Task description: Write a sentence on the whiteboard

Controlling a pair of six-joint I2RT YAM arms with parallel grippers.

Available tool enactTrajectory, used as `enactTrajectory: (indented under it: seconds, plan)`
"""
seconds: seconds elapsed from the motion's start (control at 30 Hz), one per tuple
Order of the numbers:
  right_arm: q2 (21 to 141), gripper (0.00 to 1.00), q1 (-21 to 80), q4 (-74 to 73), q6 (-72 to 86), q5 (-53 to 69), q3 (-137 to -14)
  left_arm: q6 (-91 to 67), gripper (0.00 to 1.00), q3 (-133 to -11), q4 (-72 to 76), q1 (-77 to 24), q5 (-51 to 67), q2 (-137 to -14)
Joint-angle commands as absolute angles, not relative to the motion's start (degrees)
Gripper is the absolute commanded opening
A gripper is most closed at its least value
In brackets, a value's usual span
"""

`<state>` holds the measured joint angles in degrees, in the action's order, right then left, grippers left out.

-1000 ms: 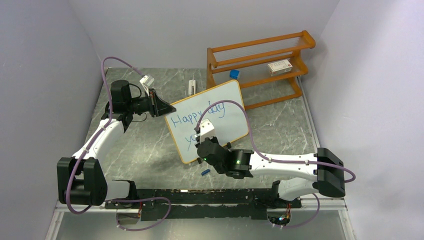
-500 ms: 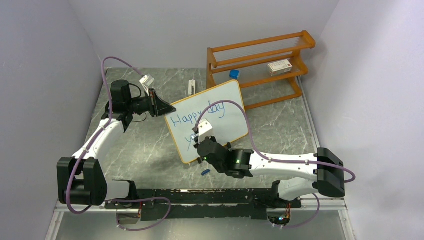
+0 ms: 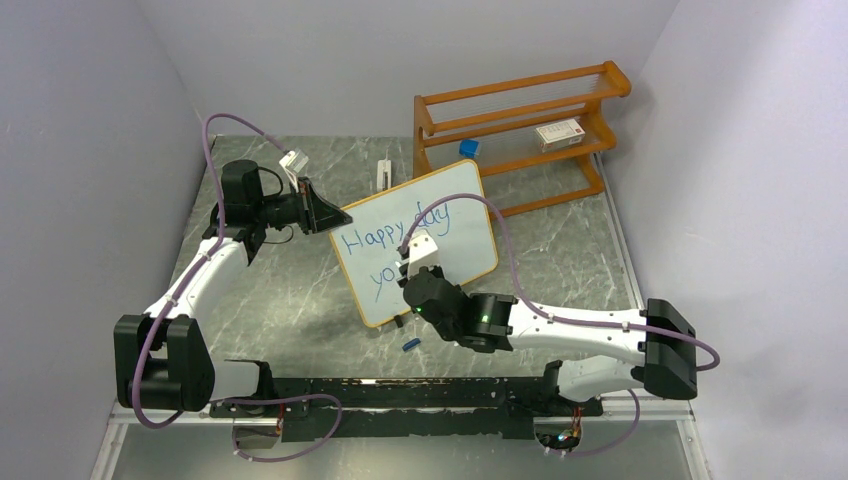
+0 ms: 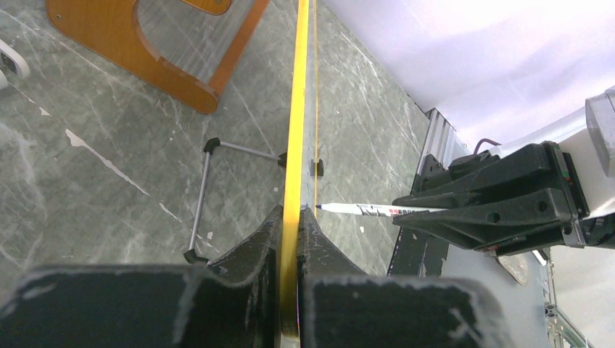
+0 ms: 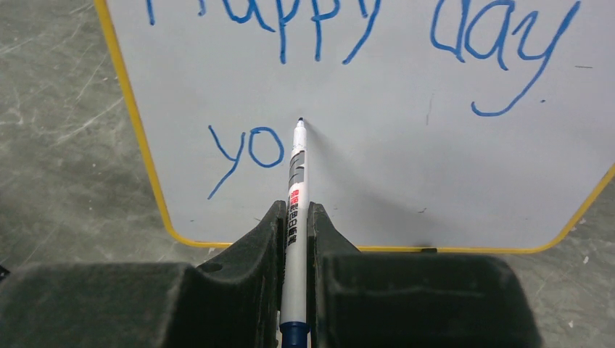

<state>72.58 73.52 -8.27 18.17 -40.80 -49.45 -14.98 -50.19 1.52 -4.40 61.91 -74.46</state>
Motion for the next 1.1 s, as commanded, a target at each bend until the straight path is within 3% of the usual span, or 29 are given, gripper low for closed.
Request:
enactTrajectory:
  seconds: [0.0, 1.07]
  plan:
    - [71.55, 0.0, 72.53, -7.94, 19.33, -42.45, -48.52, -13.26, 0.05, -49.13, -0.4, -5.63, 60.03, -74.97]
    - [73.84, 0.0, 72.53, -13.34, 20.82, -36.95, -48.83, -13.29, 0.05, -49.22, -0.44, -5.62, 60.16, -75.31]
